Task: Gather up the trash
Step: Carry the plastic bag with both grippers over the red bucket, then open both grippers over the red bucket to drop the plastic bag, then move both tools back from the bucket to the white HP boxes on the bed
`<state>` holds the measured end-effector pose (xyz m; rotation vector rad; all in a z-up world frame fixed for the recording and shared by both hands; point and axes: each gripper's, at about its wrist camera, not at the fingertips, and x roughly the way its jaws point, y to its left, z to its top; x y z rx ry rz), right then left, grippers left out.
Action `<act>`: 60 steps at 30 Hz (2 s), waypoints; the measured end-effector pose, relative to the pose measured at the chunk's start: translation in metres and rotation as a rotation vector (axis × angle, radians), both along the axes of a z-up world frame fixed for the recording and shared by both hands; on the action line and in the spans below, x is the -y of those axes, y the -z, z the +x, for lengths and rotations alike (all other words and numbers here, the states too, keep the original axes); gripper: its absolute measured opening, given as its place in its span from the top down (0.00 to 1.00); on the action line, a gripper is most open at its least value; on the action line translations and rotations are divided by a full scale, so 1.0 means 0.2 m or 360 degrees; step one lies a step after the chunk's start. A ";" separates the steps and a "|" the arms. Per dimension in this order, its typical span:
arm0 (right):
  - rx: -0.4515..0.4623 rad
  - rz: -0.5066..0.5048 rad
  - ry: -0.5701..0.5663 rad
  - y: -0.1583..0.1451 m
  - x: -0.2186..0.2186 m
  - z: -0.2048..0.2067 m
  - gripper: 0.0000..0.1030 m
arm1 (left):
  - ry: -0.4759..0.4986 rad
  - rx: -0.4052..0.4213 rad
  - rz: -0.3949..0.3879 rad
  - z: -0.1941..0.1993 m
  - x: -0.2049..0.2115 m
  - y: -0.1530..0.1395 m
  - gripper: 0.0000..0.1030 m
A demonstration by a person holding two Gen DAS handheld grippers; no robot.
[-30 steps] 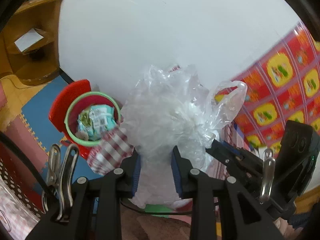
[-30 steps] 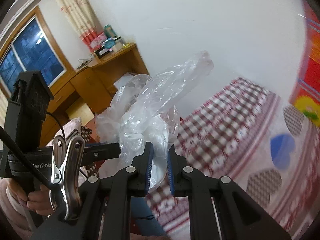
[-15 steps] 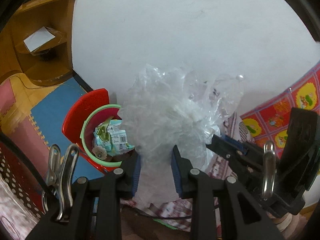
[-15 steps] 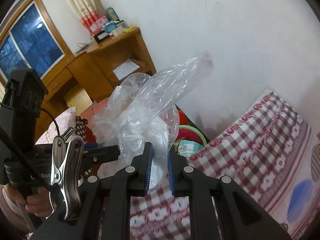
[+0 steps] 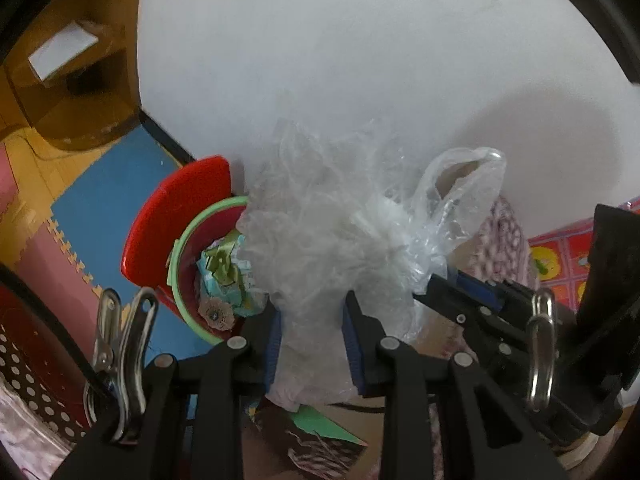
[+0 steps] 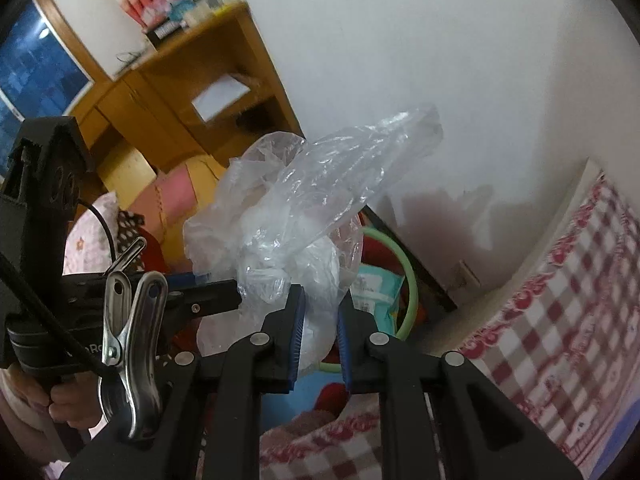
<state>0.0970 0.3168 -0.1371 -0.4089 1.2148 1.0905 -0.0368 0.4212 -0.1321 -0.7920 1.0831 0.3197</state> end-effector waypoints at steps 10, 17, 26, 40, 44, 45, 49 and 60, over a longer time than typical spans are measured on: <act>-0.0009 -0.0192 0.0038 0.18 -0.18 0.06 0.83 | 0.0024 -0.0084 -0.0088 0.08 -0.11 0.26 0.72; -0.0018 -0.0221 0.0098 0.22 -0.17 0.09 0.81 | 0.0044 -0.0157 -0.0083 0.13 -0.15 0.34 0.72; -0.0040 -0.0200 0.0146 0.20 -0.14 0.08 0.81 | 0.0130 -0.0173 -0.0053 0.15 -0.11 0.33 0.72; -0.0067 -0.0083 0.0265 0.08 -0.05 0.05 0.81 | 0.0212 -0.0169 0.0023 0.13 -0.07 0.20 0.72; -0.0062 -0.0031 0.0287 0.01 -0.02 0.01 0.81 | 0.0244 -0.0152 0.0050 0.13 -0.05 0.15 0.72; -0.0061 -0.0018 0.0292 -0.01 -0.01 0.00 0.81 | 0.0252 -0.0146 0.0064 0.12 -0.04 0.14 0.72; -0.0058 0.0037 0.0301 -0.09 0.02 -0.04 0.81 | 0.0260 -0.0121 0.0102 0.11 -0.02 0.08 0.72; -0.0002 0.0217 0.0245 -0.33 0.19 -0.22 0.81 | 0.0221 -0.0074 0.0230 -0.01 0.04 -0.10 0.72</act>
